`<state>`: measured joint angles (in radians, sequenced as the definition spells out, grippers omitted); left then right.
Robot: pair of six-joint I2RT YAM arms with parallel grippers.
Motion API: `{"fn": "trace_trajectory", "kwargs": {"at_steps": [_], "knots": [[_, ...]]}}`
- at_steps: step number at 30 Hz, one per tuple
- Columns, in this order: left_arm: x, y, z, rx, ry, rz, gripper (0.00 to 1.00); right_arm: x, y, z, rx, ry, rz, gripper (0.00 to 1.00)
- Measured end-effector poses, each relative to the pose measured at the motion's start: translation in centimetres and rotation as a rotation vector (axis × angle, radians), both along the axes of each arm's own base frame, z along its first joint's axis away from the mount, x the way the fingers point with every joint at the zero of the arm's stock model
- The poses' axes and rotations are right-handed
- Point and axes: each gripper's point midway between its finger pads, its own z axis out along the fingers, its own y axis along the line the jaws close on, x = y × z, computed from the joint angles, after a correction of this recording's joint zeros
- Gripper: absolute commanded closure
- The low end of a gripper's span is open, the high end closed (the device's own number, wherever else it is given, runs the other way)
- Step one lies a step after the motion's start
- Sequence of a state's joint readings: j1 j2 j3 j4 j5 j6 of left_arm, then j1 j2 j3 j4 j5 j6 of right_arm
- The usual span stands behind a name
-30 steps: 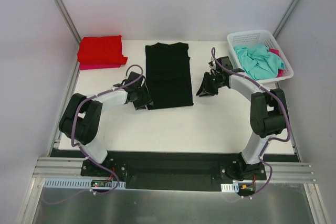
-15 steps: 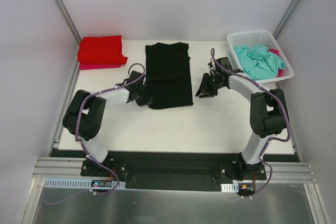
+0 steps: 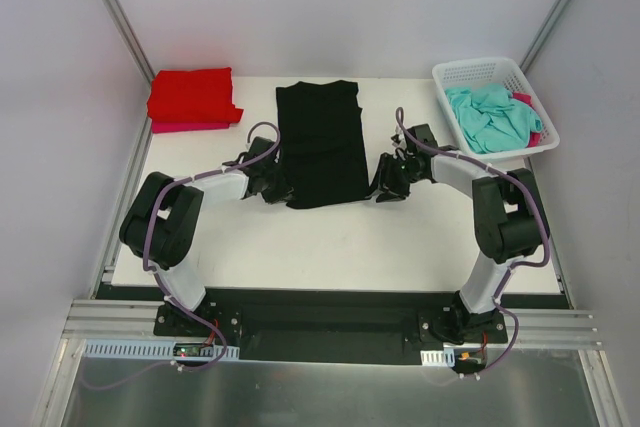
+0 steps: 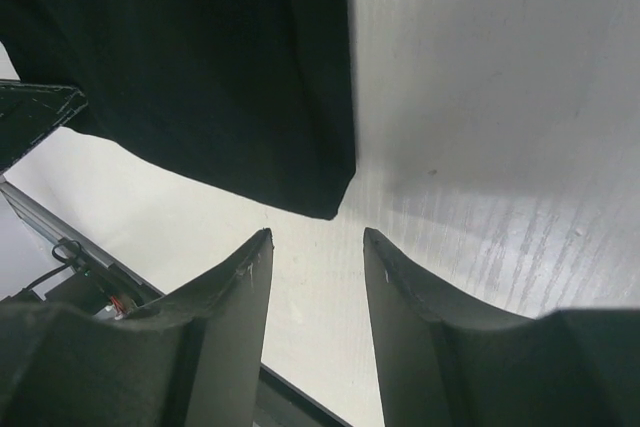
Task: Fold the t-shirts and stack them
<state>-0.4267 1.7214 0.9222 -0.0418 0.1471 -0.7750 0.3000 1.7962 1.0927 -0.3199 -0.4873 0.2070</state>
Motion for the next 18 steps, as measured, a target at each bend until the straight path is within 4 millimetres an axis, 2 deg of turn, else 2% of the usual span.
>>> {"fn": "trace_trajectory", "kwargs": {"at_steps": [13, 18], "knots": [[-0.1, -0.2, 0.0, -0.001, 0.001, -0.006, 1.0, 2.7, 1.2, -0.5, 0.022, -0.022, 0.006, 0.55], [-0.1, -0.2, 0.0, -0.001, 0.0, -0.006, 1.0, 3.1, 1.6, -0.8, 0.028, -0.014, 0.003, 0.55]]}}
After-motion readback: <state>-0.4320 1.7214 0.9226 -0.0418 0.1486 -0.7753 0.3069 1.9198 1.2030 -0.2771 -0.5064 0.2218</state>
